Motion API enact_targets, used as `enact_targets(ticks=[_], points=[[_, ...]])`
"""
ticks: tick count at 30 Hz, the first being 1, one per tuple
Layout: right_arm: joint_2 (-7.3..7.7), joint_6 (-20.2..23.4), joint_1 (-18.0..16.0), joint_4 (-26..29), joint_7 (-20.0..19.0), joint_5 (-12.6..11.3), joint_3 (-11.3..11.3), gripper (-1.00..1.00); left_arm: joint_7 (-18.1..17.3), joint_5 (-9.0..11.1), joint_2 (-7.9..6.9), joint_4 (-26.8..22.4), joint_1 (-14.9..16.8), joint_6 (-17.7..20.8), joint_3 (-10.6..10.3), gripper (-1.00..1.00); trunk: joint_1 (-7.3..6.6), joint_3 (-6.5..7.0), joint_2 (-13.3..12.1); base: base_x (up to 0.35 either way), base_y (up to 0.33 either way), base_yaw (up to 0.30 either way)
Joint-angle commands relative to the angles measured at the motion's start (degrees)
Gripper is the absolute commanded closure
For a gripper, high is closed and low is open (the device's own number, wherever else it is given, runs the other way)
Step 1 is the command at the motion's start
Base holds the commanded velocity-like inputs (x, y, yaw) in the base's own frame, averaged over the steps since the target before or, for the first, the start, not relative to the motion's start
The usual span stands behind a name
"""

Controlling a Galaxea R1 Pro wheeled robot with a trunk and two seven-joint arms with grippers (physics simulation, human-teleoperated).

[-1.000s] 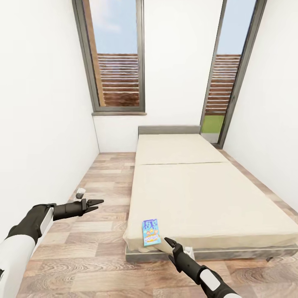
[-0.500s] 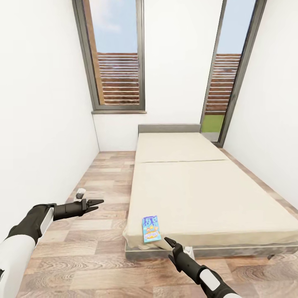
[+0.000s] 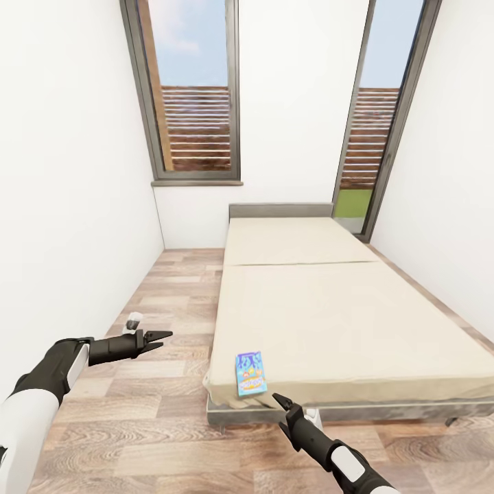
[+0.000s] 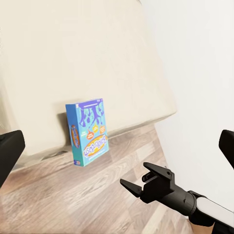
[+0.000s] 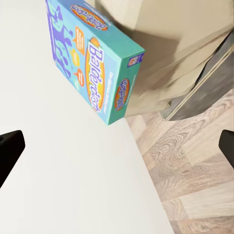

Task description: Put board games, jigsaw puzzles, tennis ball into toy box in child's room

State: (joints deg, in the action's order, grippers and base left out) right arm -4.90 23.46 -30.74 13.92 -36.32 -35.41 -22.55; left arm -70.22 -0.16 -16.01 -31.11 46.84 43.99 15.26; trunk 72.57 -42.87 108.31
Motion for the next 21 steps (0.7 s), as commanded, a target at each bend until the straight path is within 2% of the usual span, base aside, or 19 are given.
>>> enact_targets(ticks=[1,8,21], points=[[0.0,0.49,-0.02,0.05,0.04,-0.36,-0.19,-1.0,-0.18,-0.01,0.01,0.0,0.03,0.57,0.13,-1.0,0.22,-0.24,0.44,0.0,0.0,0.0],[-0.02,0.53,-0.02,0.05,0.1,-0.36,-0.21,-1.0,-0.18,-0.01,0.01,0.0,0.02,0.57,0.13,-1.0,1.76,-1.49,3.25,0.0,0.0,0.0],[-0.02,0.45,-0.02,0.05,0.11,-0.36,-0.13,-1.0,-0.18,-0.03,0.1,0.0,0.01,0.53,0.03,-1.0,1.76,-1.49,3.25,0.0,0.0,0.0]])
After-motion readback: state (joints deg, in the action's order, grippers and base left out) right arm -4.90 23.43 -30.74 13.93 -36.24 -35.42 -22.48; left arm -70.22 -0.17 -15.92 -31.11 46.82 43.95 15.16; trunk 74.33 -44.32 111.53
